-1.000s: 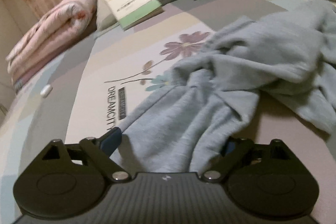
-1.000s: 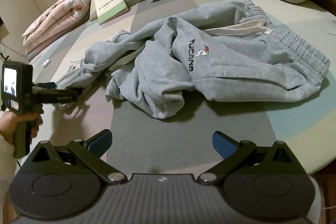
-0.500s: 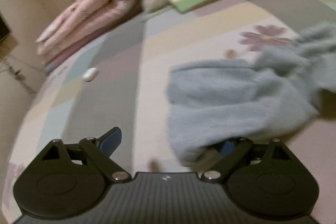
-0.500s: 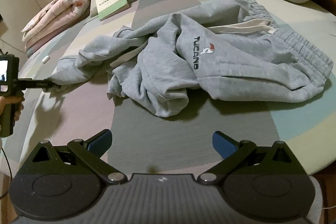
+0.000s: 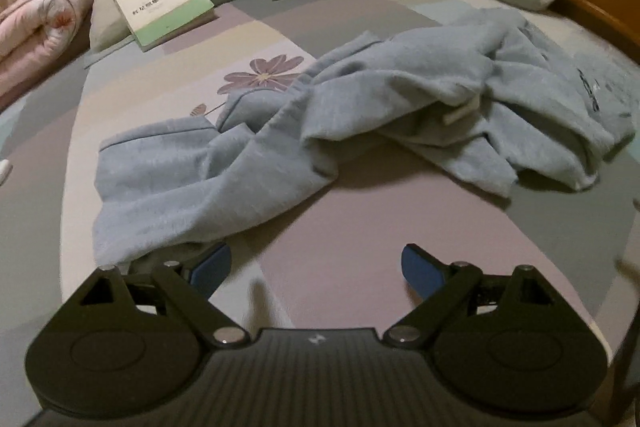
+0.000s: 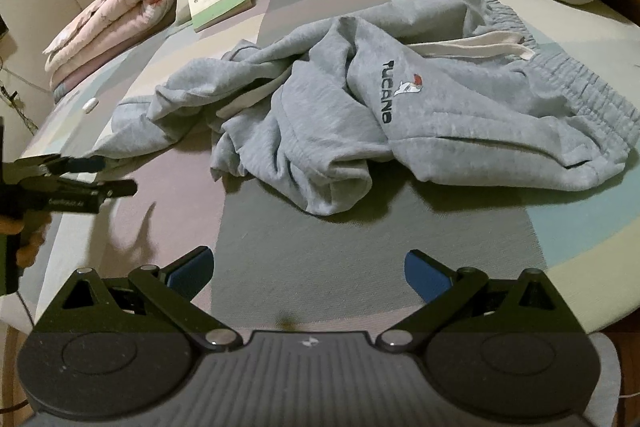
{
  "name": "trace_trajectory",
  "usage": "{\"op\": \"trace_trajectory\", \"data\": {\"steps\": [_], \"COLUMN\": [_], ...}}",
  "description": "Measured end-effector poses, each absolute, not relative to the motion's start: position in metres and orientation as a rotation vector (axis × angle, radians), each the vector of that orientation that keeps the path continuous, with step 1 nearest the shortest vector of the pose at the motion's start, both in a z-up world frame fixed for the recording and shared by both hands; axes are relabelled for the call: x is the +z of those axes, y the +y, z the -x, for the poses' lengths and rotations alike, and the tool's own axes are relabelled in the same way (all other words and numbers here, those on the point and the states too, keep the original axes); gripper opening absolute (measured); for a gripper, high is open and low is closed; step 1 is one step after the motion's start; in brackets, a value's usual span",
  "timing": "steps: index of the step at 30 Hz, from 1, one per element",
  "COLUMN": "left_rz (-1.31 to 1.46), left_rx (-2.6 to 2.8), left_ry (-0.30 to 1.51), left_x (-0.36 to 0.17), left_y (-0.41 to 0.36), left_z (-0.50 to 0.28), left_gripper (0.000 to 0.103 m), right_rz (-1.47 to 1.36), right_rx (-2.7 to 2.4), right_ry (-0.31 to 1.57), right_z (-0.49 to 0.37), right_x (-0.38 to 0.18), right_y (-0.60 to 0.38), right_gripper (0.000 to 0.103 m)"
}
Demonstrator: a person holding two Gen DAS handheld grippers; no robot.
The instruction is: Fold clothes
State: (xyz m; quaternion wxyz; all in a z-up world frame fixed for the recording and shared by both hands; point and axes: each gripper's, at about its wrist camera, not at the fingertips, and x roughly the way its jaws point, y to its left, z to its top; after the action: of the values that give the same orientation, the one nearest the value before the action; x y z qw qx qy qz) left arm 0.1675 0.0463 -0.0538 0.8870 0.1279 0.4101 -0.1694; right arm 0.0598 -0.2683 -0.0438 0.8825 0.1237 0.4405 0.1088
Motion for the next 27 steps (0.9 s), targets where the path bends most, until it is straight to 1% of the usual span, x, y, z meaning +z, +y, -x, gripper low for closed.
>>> {"op": "trace_trajectory", "data": {"steps": [8,15,22,27], "left_rz": [-0.189,-0.163,-0.296,-0.317], "left_rx": [-0.214,-0.177,-0.127,-0.127], "left_ry": [0.857,0.835,0.798,0.813], "left_x": [-0.068,-0.061,-0.048,-0.057], "left_y": [0.087,0.126,0.14,0.145], "left_z": [-0.196,-0.182,-0.168,-0.171], "left_gripper": [0.092,0.092,0.092,0.092], "right_rz": [-0.255,-0.242,-0.208,-0.207], "right_rx": [0.197,0.208,0.216,0.217], "right_ry": [0.929,0.953,0.964,0.979], "right_z": [-0.063,-0.069,-0.07,-0.074], "right_x": [-0.047,-0.053,-0.051,-0.053], "right_y": [-0.271,-0.264,-0.254,-0.246], "right_gripper": [0.103,0.103,0.103,0.103]}}
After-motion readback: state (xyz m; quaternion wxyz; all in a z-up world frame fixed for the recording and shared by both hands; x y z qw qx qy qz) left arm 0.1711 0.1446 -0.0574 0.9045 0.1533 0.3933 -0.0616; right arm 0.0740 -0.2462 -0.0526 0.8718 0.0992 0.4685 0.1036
